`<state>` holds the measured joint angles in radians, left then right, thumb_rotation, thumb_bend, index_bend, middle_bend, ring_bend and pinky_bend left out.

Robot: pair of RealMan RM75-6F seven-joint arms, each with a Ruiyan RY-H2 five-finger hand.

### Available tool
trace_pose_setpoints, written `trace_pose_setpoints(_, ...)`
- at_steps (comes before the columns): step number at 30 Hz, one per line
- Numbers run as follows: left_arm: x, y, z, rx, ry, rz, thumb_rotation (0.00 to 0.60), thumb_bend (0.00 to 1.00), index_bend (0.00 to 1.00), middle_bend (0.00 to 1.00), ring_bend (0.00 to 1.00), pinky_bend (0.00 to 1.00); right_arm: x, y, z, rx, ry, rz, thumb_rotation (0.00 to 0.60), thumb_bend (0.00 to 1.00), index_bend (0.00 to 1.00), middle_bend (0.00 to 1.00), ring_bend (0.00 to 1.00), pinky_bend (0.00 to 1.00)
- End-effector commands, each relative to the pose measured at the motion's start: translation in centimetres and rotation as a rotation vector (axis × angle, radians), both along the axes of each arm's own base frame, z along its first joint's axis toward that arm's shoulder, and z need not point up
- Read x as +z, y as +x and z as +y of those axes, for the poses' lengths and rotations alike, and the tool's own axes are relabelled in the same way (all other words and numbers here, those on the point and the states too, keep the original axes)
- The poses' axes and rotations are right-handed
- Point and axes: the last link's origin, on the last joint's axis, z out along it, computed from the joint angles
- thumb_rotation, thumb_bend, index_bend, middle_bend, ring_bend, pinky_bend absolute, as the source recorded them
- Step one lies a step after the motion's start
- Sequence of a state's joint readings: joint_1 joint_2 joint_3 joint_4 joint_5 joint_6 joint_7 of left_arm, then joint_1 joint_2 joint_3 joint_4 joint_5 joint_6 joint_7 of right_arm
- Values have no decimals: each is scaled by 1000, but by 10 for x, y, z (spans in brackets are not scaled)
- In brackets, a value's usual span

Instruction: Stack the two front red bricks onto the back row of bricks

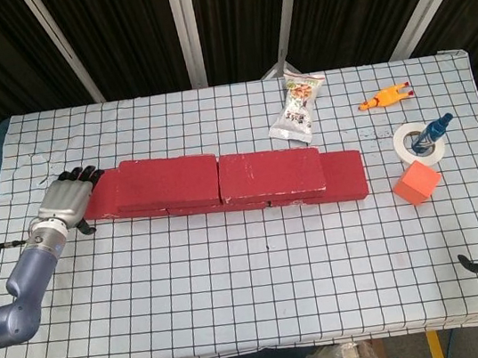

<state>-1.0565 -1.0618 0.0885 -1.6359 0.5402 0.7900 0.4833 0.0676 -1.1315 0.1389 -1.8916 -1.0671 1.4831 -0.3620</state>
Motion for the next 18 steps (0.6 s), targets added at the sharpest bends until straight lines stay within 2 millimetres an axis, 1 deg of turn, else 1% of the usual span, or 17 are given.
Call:
trace_pose_setpoints(1, -1, -16, -3, 24, -14, 1, 600, 0, 64, 12, 0, 90, 0, 1, 0, 1, 0, -1, 600, 184, 22, 0, 0, 0)
trace_pose_setpoints(5, -5, -24, -3, 32, -24, -3, 600, 0, 64, 14, 0, 90, 0, 0, 0, -1, 0, 1, 600, 183, 22, 0, 0, 0)
trace_pose_setpoints(11, -16, -30, -1, 36, -51, 13, 600, 0, 66, 17, 0, 90, 0, -1, 0, -4, 0, 1, 600, 183, 22, 0, 0, 0)
trace_pose_setpoints(18, -32, -28, 2, 31, -76, 10, 600, 0, 64, 17, 0, 90, 0, -1, 0, -5, 0, 1, 600, 183, 22, 0, 0, 0)
